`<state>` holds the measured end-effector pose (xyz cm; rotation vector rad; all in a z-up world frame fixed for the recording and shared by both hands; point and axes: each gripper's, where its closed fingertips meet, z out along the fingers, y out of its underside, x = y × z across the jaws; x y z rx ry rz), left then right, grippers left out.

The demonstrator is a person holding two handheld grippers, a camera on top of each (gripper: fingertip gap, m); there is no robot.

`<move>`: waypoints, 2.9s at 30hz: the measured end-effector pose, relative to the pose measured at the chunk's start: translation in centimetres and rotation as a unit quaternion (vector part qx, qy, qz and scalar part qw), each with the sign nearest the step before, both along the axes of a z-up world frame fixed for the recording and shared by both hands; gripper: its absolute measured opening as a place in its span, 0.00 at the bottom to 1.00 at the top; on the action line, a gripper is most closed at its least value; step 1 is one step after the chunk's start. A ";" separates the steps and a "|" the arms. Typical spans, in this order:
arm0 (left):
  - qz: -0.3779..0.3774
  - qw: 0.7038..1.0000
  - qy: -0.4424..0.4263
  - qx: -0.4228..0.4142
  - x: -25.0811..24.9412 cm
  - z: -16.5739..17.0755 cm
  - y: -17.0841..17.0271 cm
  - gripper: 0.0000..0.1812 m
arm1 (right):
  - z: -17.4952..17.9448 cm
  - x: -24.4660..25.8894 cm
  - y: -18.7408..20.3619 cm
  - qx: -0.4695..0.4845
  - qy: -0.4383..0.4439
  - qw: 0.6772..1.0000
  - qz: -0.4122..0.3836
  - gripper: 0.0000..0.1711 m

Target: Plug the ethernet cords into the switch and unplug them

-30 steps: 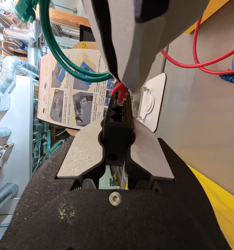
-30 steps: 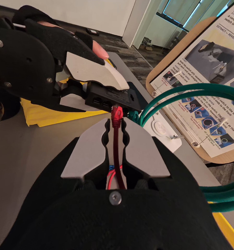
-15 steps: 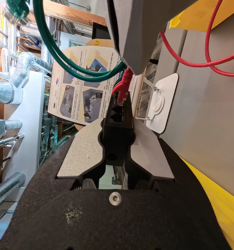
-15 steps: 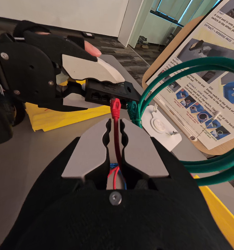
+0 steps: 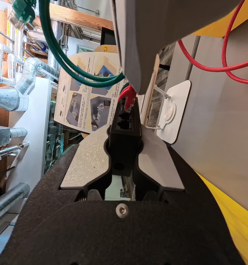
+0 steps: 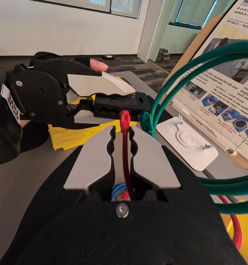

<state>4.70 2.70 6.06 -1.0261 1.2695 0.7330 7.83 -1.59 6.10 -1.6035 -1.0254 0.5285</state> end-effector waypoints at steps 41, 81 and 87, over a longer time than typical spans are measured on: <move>-0.075 0.984 -0.159 0.013 0.5 4.3 -2.6 0.23 | 4.2 -1.0 -2.5 0.168 -0.056 0.980 -0.093 0.07; -0.347 0.834 -0.366 -0.226 0.1 8.2 -8.8 0.56 | 7.3 -1.9 -4.5 0.337 0.017 0.938 -0.083 0.07; -0.336 0.834 -0.362 -0.247 1.2 7.8 -9.2 0.68 | 7.2 -1.5 -4.0 0.322 0.027 0.942 -0.087 0.06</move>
